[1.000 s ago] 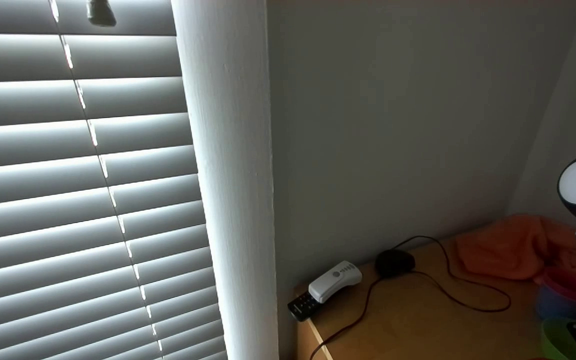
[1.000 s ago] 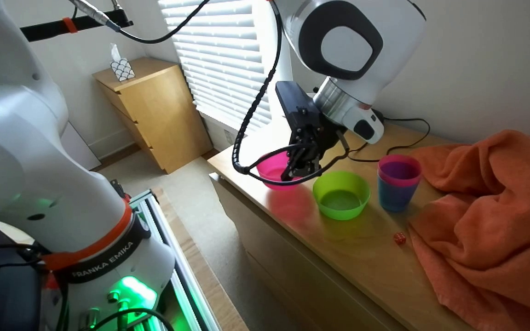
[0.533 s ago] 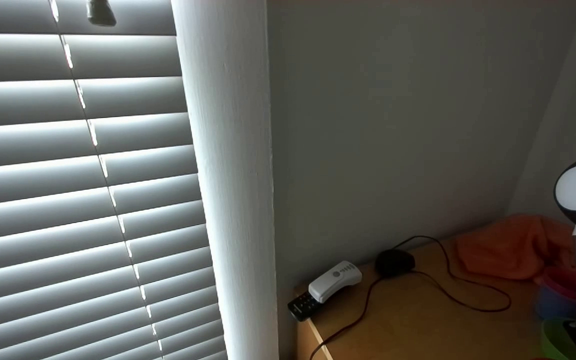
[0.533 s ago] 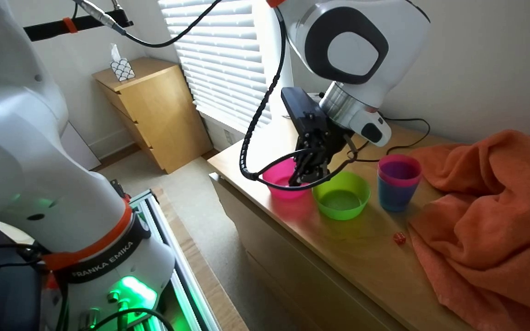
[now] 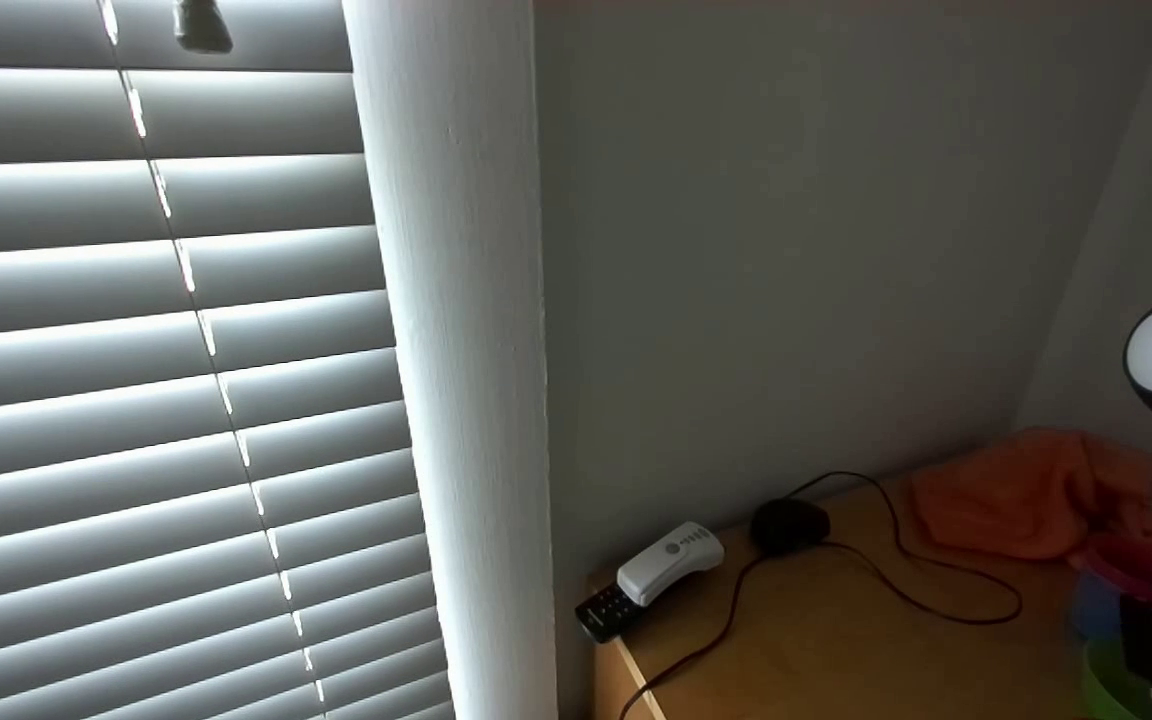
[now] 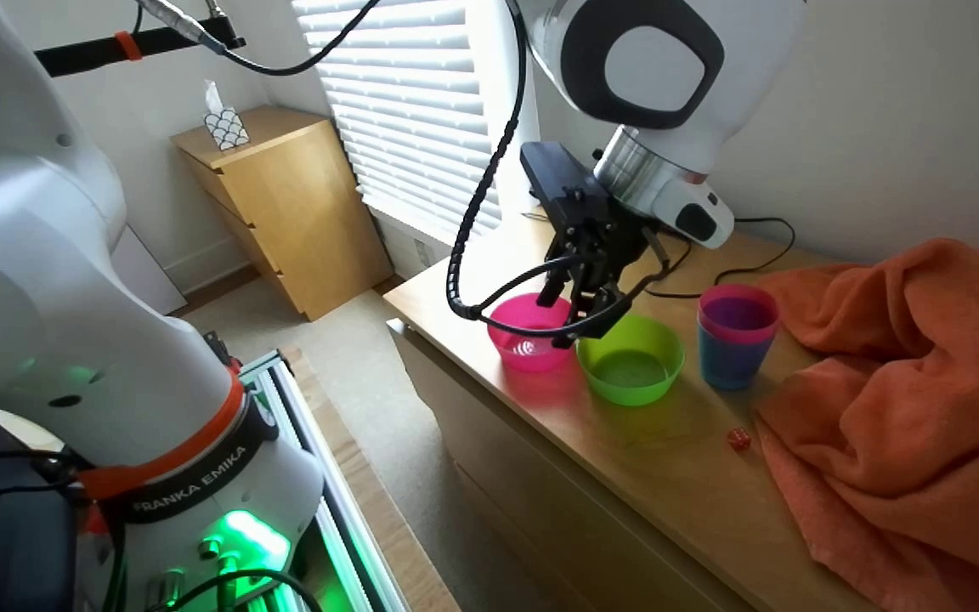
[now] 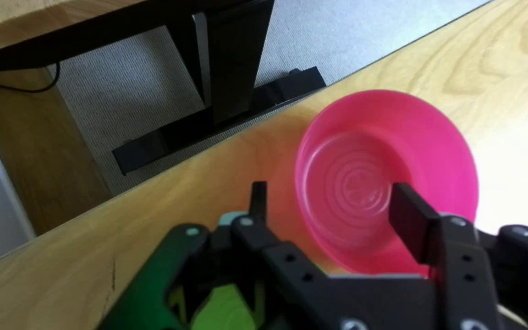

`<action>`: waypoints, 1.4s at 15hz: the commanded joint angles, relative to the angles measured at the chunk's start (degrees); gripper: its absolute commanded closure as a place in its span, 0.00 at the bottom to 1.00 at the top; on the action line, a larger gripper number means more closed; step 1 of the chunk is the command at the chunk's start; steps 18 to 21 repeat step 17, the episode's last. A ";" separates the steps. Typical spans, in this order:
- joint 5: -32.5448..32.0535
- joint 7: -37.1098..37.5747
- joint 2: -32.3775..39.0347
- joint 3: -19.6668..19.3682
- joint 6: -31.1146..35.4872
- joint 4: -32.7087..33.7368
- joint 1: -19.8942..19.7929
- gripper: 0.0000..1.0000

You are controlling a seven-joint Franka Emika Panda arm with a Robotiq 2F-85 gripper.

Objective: Unstack the bowls on the chest

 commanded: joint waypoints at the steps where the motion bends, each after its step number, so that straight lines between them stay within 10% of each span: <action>1: -1.46 -0.09 -10.63 -0.61 -0.13 -4.94 -0.39 0.00; 12: -7.01 0.31 -36.35 -1.46 -2.10 -8.80 -2.01 0.00; 21: -6.18 0.26 -35.21 -1.55 -1.60 -7.42 -1.49 0.00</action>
